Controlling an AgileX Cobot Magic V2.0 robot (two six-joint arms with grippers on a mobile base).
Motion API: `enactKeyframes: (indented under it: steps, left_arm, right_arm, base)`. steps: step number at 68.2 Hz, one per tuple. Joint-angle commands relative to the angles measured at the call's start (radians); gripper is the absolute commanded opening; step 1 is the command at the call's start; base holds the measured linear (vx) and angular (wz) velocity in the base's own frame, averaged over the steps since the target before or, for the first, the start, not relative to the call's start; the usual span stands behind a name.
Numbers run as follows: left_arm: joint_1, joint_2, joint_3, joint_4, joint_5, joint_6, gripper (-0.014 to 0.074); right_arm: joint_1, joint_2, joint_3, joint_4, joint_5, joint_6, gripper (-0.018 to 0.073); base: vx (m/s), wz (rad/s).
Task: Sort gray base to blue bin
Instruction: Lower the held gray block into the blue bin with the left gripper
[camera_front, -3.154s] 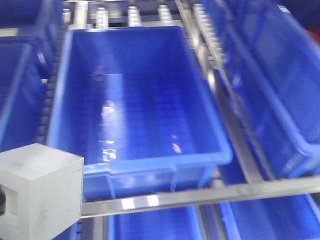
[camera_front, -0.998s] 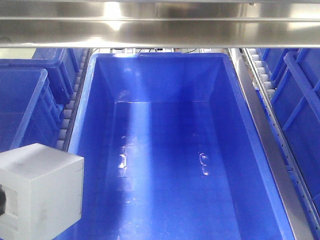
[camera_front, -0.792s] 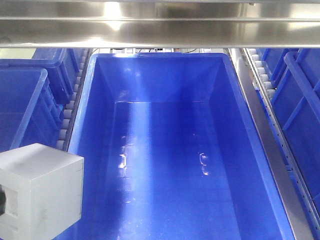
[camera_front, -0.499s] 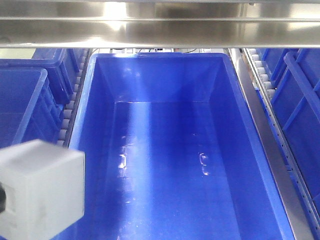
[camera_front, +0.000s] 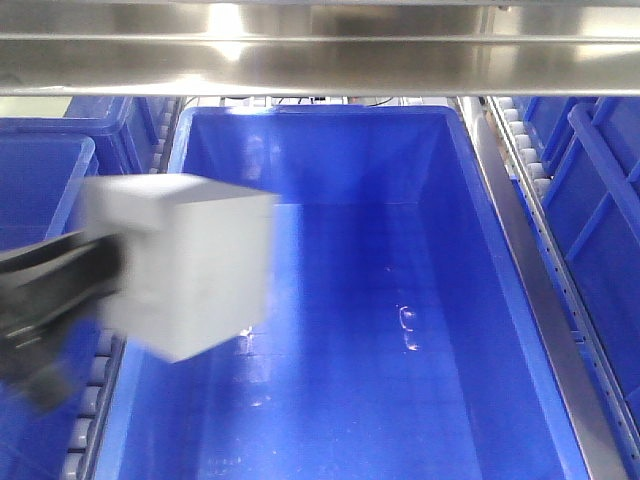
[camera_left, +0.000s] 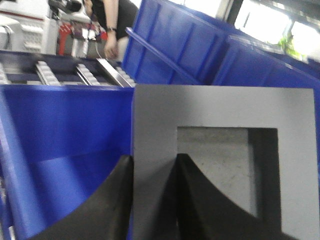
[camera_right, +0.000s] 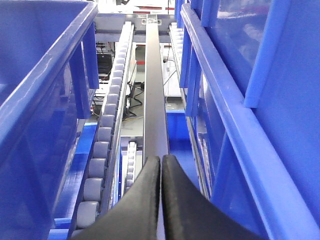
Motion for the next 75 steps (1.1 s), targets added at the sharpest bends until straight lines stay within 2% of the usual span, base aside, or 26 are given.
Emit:
enactKeyframes:
  steps: [1, 6, 14, 32, 46, 75]
  left_arm:
    - [-0.048, 0.108, -0.099, 0.042, -0.113, -0.013, -0.0007]
    - [-0.073, 0.219, -0.152, 0.046, -0.094, -0.013, -0.0007]
    - [-0.078, 0.37, -0.248, 0.046, -0.021, -0.012, -0.0003]
    - [-0.078, 0.637, -0.509, 0.048, 0.245, 0.077, 0.0003]
    - [-0.08, 0.821, -0.66, 0.045, 0.416, 0.078, 0.0003]
    - [-0.101, 0.963, -0.701, 0.035, 0.441, 0.129, 0.0008]
  right_arm:
    - [0.001, -0.016, 0.007, -0.005, -0.072, -0.012, -0.0005]
    - [0.001, -0.016, 0.007, -0.005, -0.072, -0.012, -0.0005]
    - [0.001, -0.016, 0.007, -0.005, -0.072, -0.012, -0.0005]
    - [0.001, -0.016, 0.007, -0.005, -0.072, -0.012, -0.0005]
    - [0.001, -0.016, 0.007, -0.005, -0.072, -0.012, -0.0005]
    - [0.001, -0.016, 0.007, -0.005, -0.072, -0.012, -0.0005]
  base:
    - [0.0, 0.0]
    - [0.0, 0.0]
    - [0.0, 0.0]
    - [0.0, 0.0]
    - [0.0, 0.0]
    - [0.0, 0.0]
